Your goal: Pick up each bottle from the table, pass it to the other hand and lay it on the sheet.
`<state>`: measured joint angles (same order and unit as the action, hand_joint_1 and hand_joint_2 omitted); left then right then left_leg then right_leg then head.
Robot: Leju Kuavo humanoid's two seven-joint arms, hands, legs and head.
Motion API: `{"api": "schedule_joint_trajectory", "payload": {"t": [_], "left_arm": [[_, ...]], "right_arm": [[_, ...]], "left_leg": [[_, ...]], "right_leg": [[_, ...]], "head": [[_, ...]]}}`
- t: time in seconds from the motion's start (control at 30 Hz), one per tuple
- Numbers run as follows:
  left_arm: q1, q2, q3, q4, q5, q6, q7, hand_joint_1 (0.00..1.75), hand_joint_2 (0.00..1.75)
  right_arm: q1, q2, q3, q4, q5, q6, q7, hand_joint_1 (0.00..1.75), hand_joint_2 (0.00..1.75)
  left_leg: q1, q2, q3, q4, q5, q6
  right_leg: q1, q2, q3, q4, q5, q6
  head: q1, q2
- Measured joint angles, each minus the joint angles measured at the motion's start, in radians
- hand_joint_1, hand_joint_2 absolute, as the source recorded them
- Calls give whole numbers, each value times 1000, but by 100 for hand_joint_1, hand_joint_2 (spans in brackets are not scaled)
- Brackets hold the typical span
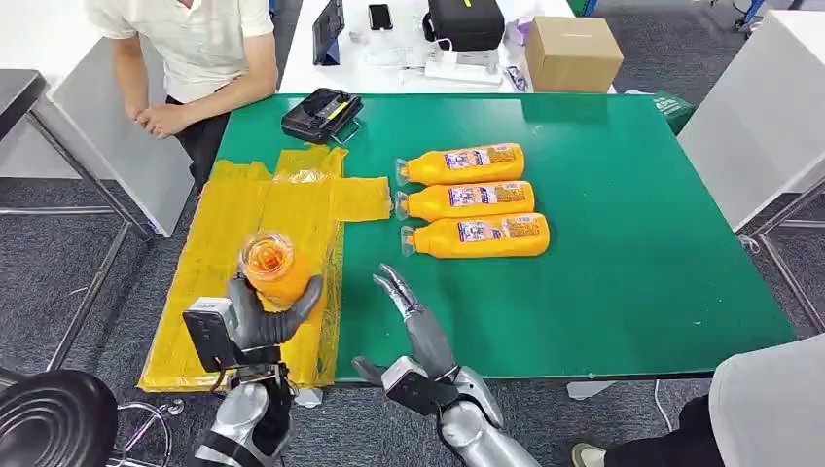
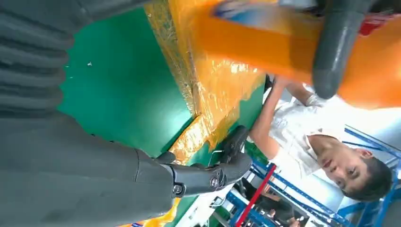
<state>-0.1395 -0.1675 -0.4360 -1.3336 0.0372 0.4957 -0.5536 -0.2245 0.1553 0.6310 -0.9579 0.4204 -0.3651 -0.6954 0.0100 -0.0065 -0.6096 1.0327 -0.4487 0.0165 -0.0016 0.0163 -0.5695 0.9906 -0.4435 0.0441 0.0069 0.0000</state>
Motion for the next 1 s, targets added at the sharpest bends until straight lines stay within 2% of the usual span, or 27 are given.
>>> {"api": "schedule_joint_trajectory", "payload": {"t": [0.13, 0.37, 0.5, 0.63, 0.77, 1.0], "left_arm": [[-36, 11, 47, 12, -214, 117, 14, 175, 175], [-63, 21, 77, 39, -280, 142, 32, 175, 175], [-125, 31, 82, 135, -605, 174, 179, 175, 175], [-236, 47, 85, 340, -881, 105, 358, 175, 175], [-327, 53, 111, 536, -892, 17, 381, 175, 175], [-432, 60, 124, 716, -994, -30, 446, 175, 175]], "right_arm": [[3, 1, 0, -9, 4, 1, -1, 0, 0], [3, 2, 0, -13, 9, 2, -1, 0, 0], [2, 8, 0, -13, 19, 14, -1, 0, 0], [2, 16, 0, -14, 27, 35, -2, 0, 0], [4, 21, -3, -21, 27, 45, -2, 0, 0], [4, 26, -5, -21, 18, 51, -2, 0, 0]], "left_leg": [[0, 0, 0, 0, 1, 0], [0, 0, 0, 0, 1, 0], [0, -2, 0, 0, 1, 0], [0, -2, 0, 0, 3, -2], [0, -1, 0, 0, 3, -2], [0, -2, 0, 0, 3, -2]], "right_leg": [[0, 0, 0, 0, 0, 0], [0, 0, 0, 0, 0, 0], [0, -1, 0, 0, 0, 0], [0, -1, 0, 1, 1, 0], [0, -1, 0, 1, 3, -2], [0, -1, 0, 1, 3, -2]], "head": [[0, 0], [0, 0], [0, 0], [0, 0], [0, 0], [0, 0]]}}
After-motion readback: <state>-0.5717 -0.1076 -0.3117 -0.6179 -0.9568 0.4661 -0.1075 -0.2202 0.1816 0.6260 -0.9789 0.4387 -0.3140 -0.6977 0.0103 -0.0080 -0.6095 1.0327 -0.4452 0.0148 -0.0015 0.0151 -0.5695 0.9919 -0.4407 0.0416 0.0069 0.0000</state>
